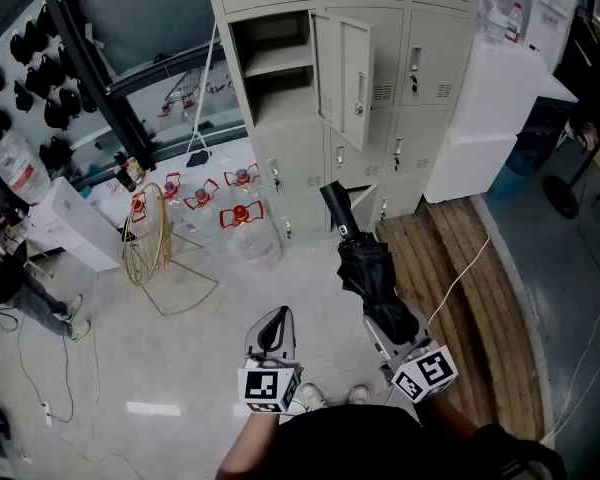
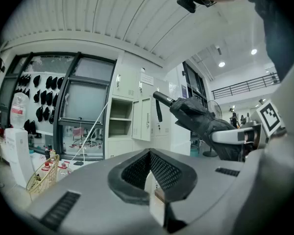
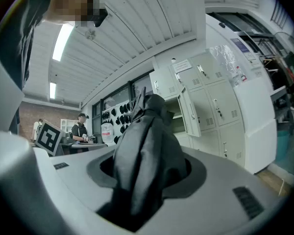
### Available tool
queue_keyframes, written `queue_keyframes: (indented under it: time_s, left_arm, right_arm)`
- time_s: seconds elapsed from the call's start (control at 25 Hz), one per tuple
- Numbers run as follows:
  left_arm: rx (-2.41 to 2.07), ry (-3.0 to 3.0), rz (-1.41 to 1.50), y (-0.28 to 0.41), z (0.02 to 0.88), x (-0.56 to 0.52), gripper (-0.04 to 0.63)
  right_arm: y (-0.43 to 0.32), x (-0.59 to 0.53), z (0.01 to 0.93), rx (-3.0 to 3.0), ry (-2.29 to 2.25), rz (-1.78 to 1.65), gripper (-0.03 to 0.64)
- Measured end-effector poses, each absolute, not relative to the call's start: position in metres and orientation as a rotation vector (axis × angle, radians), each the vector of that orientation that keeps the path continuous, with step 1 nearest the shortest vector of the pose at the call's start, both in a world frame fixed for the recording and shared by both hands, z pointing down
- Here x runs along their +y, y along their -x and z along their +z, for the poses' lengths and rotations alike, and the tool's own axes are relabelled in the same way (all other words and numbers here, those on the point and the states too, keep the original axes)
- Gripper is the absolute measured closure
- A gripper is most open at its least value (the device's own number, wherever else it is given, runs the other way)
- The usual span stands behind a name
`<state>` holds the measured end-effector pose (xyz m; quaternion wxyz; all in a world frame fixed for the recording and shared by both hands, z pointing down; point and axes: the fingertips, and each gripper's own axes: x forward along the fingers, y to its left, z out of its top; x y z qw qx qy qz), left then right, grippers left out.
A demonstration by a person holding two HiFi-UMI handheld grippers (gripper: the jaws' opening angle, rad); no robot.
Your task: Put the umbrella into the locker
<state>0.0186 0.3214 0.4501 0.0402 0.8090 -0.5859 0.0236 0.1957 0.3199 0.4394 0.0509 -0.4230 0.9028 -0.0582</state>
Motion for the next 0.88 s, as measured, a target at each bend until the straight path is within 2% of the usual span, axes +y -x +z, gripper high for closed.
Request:
queue_keyframes:
  time_s: [0.28, 0.88]
  left_arm:
    - [-1.776, -2.481, 0.061, -0.018, 0.448, 0.323, 0.598]
    - [-1.742, -2.514, 0.058, -0.002, 0.446, 0.323, 0.598]
  right_arm:
    - [-0.198, 0.316, 0.449, 2.768, 1.409, -0.147, 0.407]
    - [-0.178, 0.320, 0.430, 2.720, 1.367, -0.103, 0.402]
